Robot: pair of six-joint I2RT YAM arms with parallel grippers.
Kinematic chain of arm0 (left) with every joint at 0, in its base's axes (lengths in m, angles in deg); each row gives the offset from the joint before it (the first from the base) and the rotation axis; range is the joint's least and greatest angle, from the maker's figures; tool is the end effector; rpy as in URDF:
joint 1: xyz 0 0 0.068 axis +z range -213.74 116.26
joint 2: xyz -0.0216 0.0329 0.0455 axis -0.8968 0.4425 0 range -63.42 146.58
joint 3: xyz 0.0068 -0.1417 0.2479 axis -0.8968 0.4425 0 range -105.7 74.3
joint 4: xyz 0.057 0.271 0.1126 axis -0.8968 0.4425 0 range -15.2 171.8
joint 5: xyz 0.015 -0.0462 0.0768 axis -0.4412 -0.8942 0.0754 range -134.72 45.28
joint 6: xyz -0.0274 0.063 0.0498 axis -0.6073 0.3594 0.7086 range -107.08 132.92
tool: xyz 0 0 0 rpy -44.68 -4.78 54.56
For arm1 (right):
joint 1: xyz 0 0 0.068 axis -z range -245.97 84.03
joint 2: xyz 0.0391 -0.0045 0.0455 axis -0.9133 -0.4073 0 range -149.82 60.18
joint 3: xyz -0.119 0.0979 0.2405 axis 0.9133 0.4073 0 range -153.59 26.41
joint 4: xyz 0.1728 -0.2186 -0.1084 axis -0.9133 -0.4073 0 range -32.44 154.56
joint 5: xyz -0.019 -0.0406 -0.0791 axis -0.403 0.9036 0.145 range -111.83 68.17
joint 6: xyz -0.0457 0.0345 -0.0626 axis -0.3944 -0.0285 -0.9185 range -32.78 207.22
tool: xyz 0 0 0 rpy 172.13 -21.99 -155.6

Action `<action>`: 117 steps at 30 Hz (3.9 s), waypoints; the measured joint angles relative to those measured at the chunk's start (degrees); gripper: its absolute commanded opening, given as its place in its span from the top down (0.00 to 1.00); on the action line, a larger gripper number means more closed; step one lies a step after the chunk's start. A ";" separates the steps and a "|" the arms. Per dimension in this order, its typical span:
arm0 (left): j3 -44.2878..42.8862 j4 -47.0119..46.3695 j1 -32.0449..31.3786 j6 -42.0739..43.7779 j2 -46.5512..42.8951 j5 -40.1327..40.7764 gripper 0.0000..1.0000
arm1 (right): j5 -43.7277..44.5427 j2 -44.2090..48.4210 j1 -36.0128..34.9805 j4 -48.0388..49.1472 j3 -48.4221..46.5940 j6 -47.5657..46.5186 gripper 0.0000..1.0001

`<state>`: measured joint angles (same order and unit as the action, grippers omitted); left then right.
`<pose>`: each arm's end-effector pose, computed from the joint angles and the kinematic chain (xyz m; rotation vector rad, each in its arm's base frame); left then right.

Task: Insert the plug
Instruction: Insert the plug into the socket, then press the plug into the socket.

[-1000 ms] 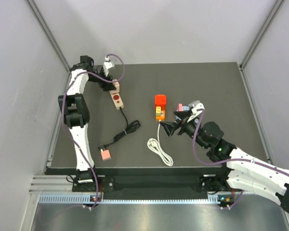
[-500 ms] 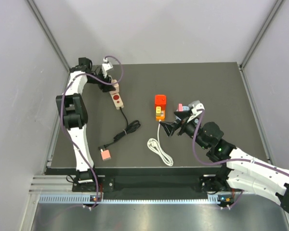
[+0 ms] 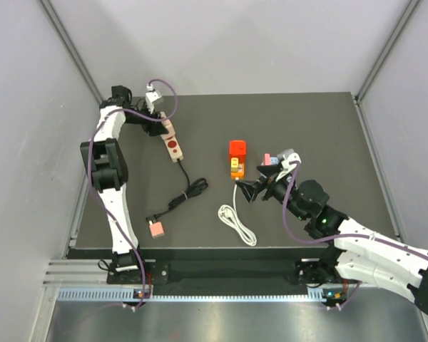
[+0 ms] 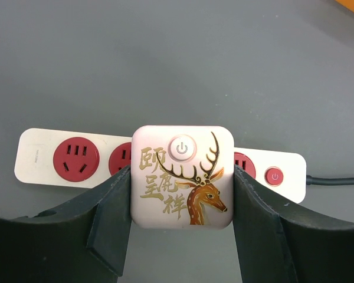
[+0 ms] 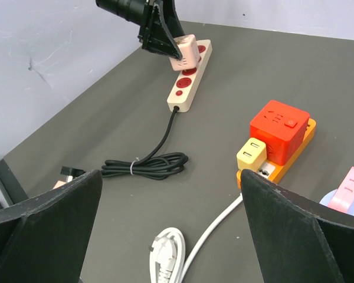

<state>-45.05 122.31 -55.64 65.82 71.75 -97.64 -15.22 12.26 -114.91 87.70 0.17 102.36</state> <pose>0.5629 0.0200 0.1828 1.0812 1.9403 -0.6807 0.1831 0.1972 0.2735 -0.3740 1.5563 0.7912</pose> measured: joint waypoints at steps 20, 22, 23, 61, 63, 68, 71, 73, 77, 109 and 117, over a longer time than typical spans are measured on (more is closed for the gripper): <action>1.99 -1.07 -1.86 -0.31 -1.84 5.05 1.00 | -2.82 -0.83 2.38 -1.81 -1.31 1.49 0.00; 2.34 -1.40 -2.05 -0.50 -1.97 5.55 1.00 | -3.02 -1.01 2.84 -2.43 -1.66 2.08 0.00; 2.58 -1.62 -2.23 -0.59 -2.14 6.01 0.99 | -3.26 -1.31 3.28 -3.08 -2.14 2.51 0.00; 5.33 -2.99 -2.97 -0.28 -3.54 9.70 0.89 | -12.07 -7.65 8.15 -9.42 -8.00 9.09 0.00; 5.35 -3.15 -2.97 -0.39 -3.58 9.70 0.82 | -12.24 -7.52 8.26 -9.40 -8.00 9.11 0.00; 5.68 -4.00 -2.99 -1.36 -3.96 9.79 0.65 | -12.52 -7.15 8.28 -9.51 -8.00 9.14 0.00; 5.03 -3.67 -3.30 -2.32 -3.85 10.64 0.47 | -12.52 -6.40 8.33 -9.51 -8.00 9.14 0.00; 4.98 -3.85 -3.45 -3.28 -3.98 11.06 0.43 | -12.55 -5.90 8.35 -9.55 -8.02 9.16 0.00; 6.93 -5.33 -3.67 -6.29 -4.37 16.20 0.01 | -12.55 -4.68 8.35 -9.55 -8.00 9.64 0.00; 12.55 -16.20 -4.66 -45.03 -17.51 32.02 1.00 | -10.19 -2.27 8.37 -12.63 -9.18 7.74 0.00; 12.52 -17.05 -12.24 -50.60 -19.08 37.00 1.00 | -10.16 -2.86 8.52 -11.32 -9.18 6.91 0.00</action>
<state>-32.53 105.26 -67.88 15.22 52.67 -60.64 -25.38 9.40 -106.39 76.38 -9.01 109.26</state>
